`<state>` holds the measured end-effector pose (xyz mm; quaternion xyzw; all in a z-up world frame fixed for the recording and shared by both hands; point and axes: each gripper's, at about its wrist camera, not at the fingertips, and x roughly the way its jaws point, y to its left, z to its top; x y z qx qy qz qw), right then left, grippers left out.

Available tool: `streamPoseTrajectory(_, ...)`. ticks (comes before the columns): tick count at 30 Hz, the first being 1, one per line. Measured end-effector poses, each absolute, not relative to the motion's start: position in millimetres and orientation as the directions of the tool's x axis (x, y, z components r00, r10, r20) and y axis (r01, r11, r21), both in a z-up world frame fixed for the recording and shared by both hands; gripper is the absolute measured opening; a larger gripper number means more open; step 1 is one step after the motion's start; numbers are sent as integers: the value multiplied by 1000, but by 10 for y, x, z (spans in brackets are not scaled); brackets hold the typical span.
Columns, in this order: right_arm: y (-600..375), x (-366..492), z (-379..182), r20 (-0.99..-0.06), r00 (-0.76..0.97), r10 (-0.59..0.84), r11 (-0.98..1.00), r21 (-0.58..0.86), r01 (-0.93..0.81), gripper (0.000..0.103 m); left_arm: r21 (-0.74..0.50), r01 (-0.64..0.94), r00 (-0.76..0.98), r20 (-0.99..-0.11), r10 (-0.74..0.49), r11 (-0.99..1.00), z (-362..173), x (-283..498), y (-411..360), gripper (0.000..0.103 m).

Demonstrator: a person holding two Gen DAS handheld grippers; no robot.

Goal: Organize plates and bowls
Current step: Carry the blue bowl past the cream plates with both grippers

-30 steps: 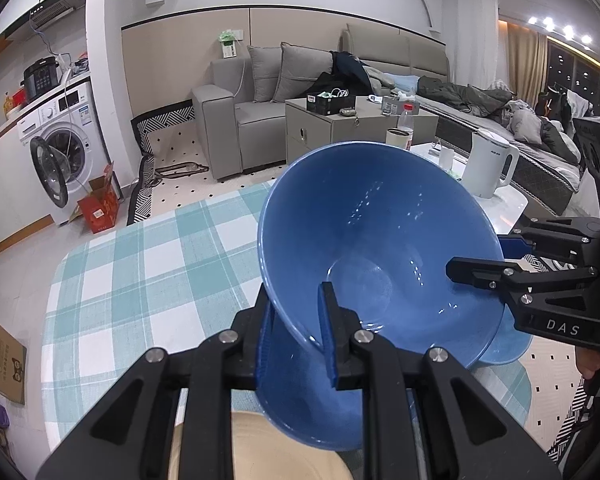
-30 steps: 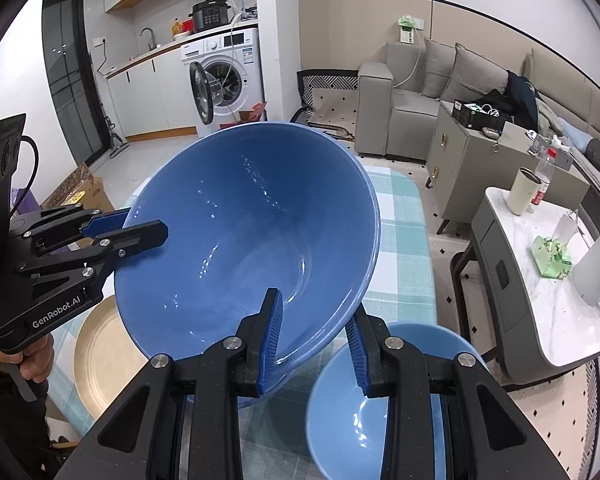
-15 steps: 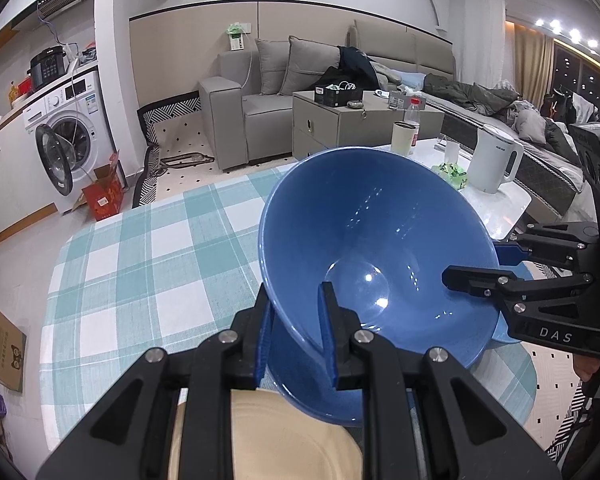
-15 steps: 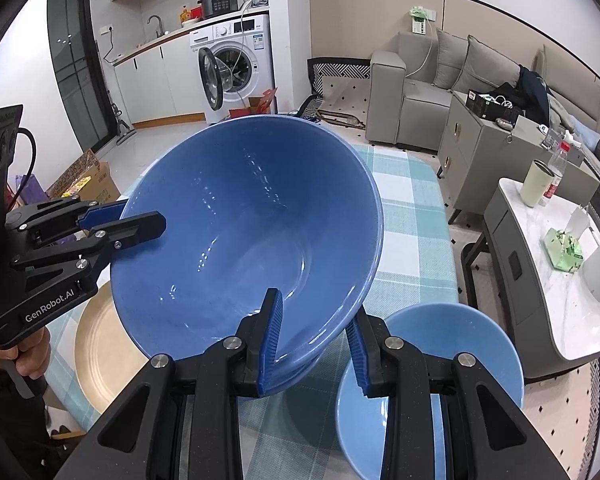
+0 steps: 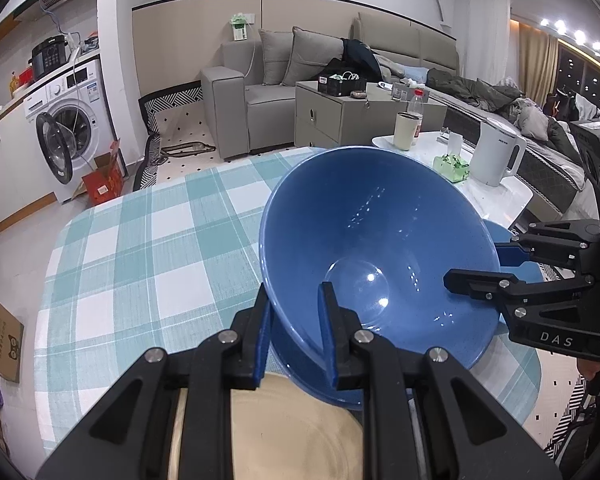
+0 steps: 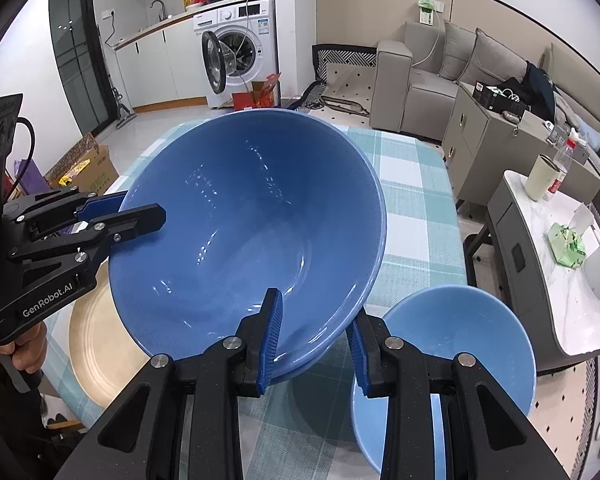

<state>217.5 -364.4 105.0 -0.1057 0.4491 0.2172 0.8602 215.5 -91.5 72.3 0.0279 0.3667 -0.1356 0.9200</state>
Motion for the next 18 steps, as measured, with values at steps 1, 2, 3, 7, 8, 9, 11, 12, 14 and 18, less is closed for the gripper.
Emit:
streamPoseTrajectory(1, -3631, 2177, 1044, -821, 500, 277, 883, 12, -469, 32, -50, 269, 692, -685, -229, 962, 709, 2155, -909, 19)
streamPoseTrajectory(2, -3622, 2174, 1028, -824, 496, 274, 882, 10, -471, 32, -51, 268, 689, -688, -228, 962, 690, 2152, -902, 19)
streamPoseTrajectory(3, -3613, 2173, 1012, -827, 492, 271, 881, 8, -473, 32, -52, 267, 688, -689, -228, 962, 673, 2146, -895, 19)
streamPoseTrajectory(7, -3585, 2170, 957, -839, 476, 265, 878, 7, -478, 32, -57, 265, 677, -699, -228, 963, 616, 2151, -864, 19)
streamPoseTrajectory(8, -3574, 2167, 945, -841, 472, 263, 878, 5, -479, 32, -58, 264, 675, -702, -227, 963, 600, 2154, -859, 19)
streamPoseTrajectory(9, -3565, 2166, 933, -844, 469, 260, 877, 3, -480, 32, -58, 262, 673, -704, -226, 963, 590, 2157, -857, 19)
streamPoseTrajectory(11, -3551, 2173, 911, -849, 464, 254, 876, -1, -482, 32, -55, 262, 667, -711, -222, 964, 563, 2164, -856, 19)
streamPoseTrajectory(12, -3544, 2172, 898, -852, 461, 250, 876, -4, -483, 32, -53, 263, 664, -714, -220, 963, 549, 2169, -859, 19)
streamPoseTrajectory(14, -3530, 2160, 877, -856, 455, 245, 876, -6, -483, 32, -53, 263, 659, -720, -219, 963, 522, 2175, -857, 19)
streamPoseTrajectory(18, -3525, 2157, 848, -865, 442, 237, 874, -8, -485, 32, -49, 262, 652, -728, -214, 964, 476, 2185, -855, 19)
